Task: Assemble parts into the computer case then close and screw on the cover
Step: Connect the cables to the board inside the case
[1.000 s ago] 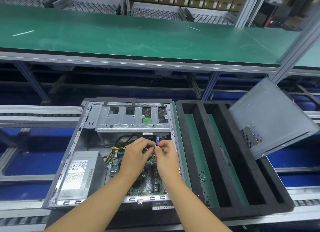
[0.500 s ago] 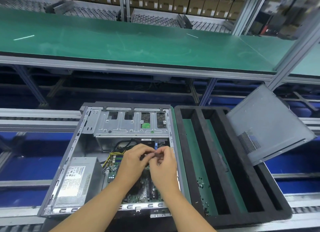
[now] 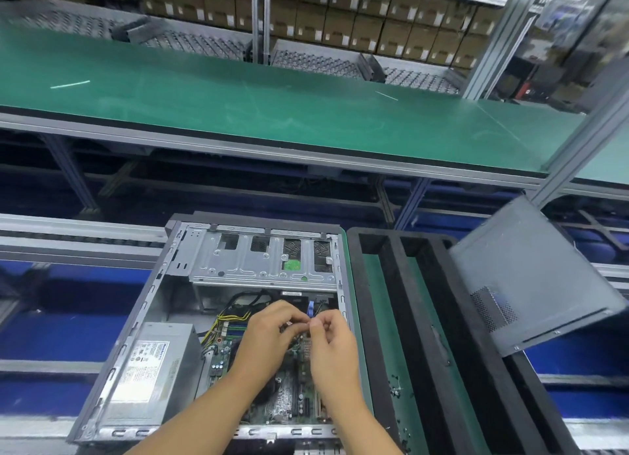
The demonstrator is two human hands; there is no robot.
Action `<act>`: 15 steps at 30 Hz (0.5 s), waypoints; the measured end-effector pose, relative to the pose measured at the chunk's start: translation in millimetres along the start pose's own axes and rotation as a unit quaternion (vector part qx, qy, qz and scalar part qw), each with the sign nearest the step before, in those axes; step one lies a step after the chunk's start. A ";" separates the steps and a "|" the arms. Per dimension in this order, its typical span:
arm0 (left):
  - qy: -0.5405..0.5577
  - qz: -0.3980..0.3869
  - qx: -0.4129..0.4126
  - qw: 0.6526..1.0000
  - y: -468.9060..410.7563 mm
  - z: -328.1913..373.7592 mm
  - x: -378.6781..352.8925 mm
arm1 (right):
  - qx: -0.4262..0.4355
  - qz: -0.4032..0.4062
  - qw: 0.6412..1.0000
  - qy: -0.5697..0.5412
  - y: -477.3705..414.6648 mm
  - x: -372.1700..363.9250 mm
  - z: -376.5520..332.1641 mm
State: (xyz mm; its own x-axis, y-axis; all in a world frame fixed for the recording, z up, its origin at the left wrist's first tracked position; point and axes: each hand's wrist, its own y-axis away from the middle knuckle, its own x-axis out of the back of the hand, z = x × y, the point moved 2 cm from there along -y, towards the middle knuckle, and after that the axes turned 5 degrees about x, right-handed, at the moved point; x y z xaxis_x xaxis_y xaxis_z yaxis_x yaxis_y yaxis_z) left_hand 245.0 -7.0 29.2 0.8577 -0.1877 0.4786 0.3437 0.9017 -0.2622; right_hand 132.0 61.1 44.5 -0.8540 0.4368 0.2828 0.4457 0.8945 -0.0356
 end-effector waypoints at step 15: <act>-0.144 -0.038 0.149 0.978 -1.7 -16.8 -15.9 | -0.045 0.023 0.998 0.028 2.1 20.6 -13.5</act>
State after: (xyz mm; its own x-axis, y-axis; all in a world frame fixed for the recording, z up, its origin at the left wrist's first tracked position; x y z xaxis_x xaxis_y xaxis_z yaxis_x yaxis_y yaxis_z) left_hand 237.2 -12.1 8.0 0.6760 -0.1793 0.7148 0.2381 0.9711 0.0183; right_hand 119.0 70.7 63.2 -0.8166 0.4695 0.3358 0.5093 0.8598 0.0365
